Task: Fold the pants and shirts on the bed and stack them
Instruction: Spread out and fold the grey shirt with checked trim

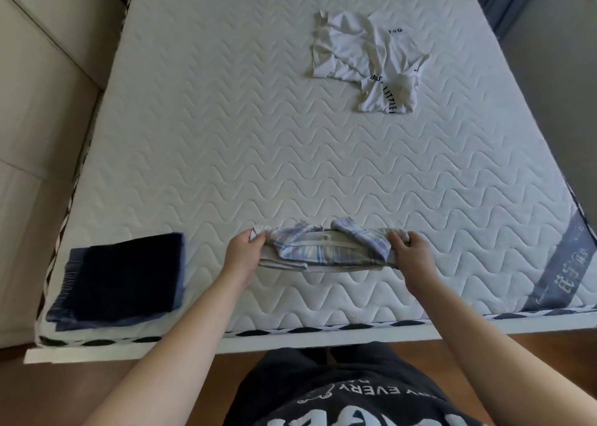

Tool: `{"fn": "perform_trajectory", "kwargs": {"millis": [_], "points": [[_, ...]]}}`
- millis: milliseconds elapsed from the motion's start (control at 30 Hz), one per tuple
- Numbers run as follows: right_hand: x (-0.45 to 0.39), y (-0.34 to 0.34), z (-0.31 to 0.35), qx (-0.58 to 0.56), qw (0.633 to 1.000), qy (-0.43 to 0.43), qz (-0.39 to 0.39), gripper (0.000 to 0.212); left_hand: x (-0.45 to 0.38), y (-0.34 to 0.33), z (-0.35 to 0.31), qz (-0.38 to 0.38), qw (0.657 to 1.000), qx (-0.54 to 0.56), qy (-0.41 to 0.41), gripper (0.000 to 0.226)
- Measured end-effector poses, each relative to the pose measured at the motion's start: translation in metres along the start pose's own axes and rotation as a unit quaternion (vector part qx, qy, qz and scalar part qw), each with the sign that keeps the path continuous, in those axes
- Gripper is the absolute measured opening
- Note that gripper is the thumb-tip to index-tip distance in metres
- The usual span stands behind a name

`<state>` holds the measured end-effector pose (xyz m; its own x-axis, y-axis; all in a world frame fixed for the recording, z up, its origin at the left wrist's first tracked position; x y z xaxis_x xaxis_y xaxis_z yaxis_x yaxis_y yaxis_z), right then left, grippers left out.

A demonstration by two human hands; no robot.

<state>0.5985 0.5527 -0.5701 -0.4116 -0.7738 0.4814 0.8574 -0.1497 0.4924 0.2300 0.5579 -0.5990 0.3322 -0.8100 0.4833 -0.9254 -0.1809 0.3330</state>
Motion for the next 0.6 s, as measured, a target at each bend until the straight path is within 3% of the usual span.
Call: {"fn": "perform_trajectory", "kwargs": {"millis": [133,433,600], "points": [[0.019,0.003,0.014,0.000,1.000,0.013,0.006,0.033,0.017,0.021,-0.009,0.000,1.000,0.017,0.000,0.028],[0.028,-0.015,0.038,-0.018,0.995,0.045,0.084,0.035,0.063,0.067,-0.019,-0.048,0.996,0.070,-0.029,0.014],[0.032,-0.038,0.068,-0.026,0.988,0.079,0.132,0.020,0.093,0.097,-0.021,-0.087,0.990,0.111,-0.026,0.017]]}}
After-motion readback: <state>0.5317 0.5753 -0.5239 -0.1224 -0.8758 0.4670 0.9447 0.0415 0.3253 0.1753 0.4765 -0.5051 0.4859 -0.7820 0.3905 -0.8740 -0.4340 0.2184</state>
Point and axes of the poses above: each hand's wrist, its own x-axis away from the middle knuckle, its own y-axis out of the back of the hand, z = x × y, the point moved 6 cm from there along -x, towards the middle knuckle, and after that the axes turned 2 degrees about x, right-handed, at the moved point
